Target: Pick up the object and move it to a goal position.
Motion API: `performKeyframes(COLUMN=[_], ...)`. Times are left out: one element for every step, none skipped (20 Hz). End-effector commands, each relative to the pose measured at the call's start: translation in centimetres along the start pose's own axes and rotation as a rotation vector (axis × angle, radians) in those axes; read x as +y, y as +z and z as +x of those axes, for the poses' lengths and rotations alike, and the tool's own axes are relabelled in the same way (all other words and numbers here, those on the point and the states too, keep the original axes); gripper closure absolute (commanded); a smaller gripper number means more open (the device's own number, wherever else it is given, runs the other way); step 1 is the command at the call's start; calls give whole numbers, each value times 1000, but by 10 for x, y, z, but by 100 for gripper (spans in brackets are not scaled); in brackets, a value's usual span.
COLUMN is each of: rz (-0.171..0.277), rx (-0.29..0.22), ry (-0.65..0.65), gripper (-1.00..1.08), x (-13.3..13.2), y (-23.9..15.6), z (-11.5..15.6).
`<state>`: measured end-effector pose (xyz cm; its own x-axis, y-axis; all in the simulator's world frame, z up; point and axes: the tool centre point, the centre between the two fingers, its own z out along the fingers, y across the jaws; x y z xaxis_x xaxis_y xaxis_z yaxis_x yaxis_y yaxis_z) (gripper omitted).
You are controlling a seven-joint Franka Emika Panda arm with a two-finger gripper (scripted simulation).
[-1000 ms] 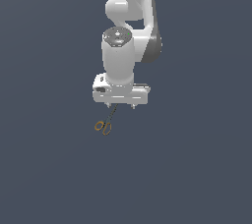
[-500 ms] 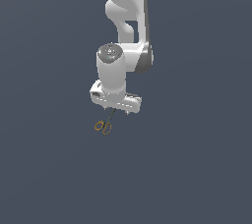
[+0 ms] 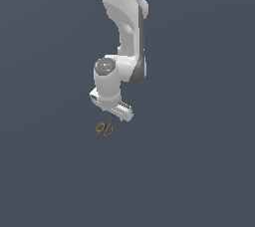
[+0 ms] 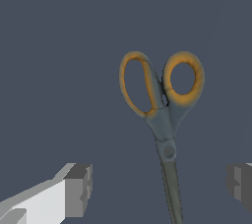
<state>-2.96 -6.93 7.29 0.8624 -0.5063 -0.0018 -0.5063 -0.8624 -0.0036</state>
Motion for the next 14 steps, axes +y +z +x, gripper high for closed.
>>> performKeyframes(rz=[-1,-2,-3,-3,-3,-3,-4,-4,-4,-4,-4,-4,-4,-4], rx=[1,2,2,2,2,2,2,1,1,1,1,1,1,1], ry=[40,51,60,67,72,75,76,70,70,70,70,70,70,71], gripper=[-92,-92,-92,-92,-92,-92,-92,-92,-92,-92,-92,-92,-92,-92], x=[5,7,8,9,10,11,11,10,10,10,10,10,10,11], y=[8,10,12,13,14,15,15,14,14,15,17,19,22,26], z=[-1,-1,-1,-1,-2,-2,-2,-2,-2,-2,-2,-2,-2,-2])
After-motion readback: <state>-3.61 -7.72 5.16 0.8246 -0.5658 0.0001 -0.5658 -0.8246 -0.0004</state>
